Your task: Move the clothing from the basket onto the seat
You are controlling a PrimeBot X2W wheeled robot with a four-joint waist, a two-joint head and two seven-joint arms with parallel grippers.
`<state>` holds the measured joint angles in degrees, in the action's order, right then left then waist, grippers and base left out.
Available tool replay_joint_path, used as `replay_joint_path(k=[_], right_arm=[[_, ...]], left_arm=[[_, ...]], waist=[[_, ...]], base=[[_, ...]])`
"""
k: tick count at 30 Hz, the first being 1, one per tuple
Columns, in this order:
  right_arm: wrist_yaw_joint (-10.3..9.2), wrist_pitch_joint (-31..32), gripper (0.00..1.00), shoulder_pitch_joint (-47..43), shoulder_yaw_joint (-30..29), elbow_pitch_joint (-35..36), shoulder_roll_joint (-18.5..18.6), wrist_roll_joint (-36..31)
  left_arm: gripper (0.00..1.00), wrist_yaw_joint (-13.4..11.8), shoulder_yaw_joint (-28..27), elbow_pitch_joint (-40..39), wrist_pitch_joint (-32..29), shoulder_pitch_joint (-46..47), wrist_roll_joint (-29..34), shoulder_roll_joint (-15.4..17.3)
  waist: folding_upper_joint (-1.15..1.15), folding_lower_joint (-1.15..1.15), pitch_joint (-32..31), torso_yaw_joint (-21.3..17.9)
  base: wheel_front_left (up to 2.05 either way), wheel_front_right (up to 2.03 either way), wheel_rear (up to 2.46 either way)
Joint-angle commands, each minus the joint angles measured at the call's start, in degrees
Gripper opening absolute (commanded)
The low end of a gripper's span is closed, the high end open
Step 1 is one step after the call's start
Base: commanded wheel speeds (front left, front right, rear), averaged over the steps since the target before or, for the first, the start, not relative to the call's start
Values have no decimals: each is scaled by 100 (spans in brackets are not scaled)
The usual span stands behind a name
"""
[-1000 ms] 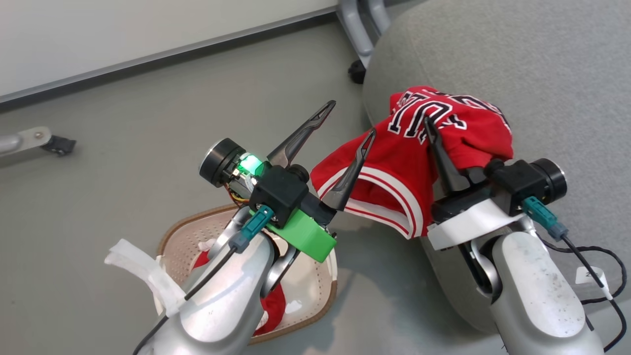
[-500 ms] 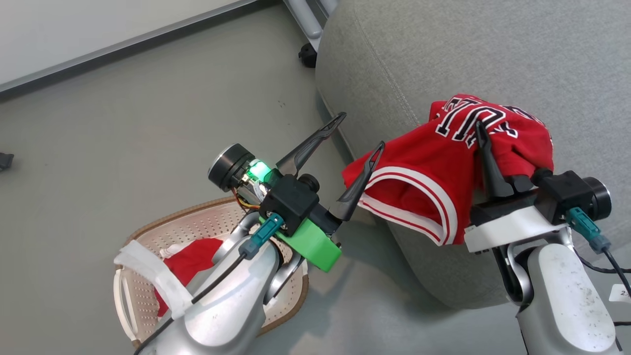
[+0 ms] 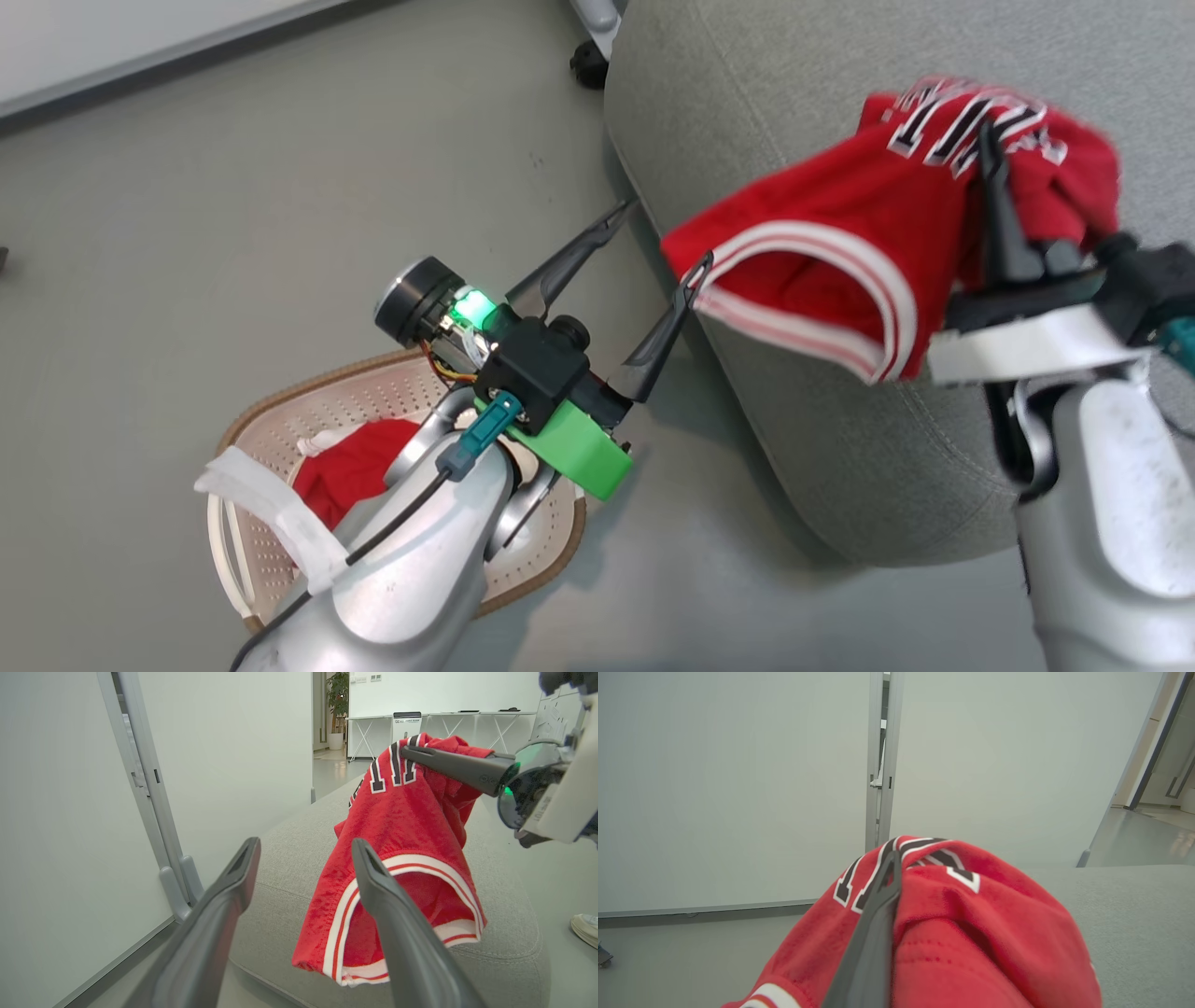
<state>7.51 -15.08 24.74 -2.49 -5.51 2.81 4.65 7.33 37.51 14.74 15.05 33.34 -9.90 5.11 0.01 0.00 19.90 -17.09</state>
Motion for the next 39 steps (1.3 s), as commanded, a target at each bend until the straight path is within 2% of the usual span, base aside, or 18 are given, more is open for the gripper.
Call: replay_joint_path(k=[1,8,16,21,26,35,39], right_arm=[[-4,-14,0,263,-115,53,16,-41],[-4,-14,0,1372,-935,276,144,-219],[-4,-14,0,2546,-1672,43,901,-357],[-4,-14,0,3134,-1916,-488,1428,-344],[-4,-13,0,3550,-2029,-1289,1694,-324],[-4,-13,0,3661,-2249,-2899,1654,-451],[-4,-13,0,3547,-2255,-3267,1612,-489]], left_arm=[[100,22,-8,-30,19,110,63,71],[100,22,18,-141,19,405,162,198],[100,22,55,-281,19,823,212,323],[100,23,65,-358,19,1017,247,383],[100,23,83,-401,19,1145,280,408],[100,23,121,-381,19,1257,226,424],[100,22,83,-381,19,1228,202,443]], waist=[[-1,0,250,88],[-1,0,949,323],[-1,0,1763,634],[-1,0,2139,733],[-1,0,2398,763],[-1,0,2531,863],[-1,0,2507,899]], base=[[0,0,0],[0,0,0],[0,0,0],[0,0,0],[0,0,0],[0,0,0],[0,0,0]])
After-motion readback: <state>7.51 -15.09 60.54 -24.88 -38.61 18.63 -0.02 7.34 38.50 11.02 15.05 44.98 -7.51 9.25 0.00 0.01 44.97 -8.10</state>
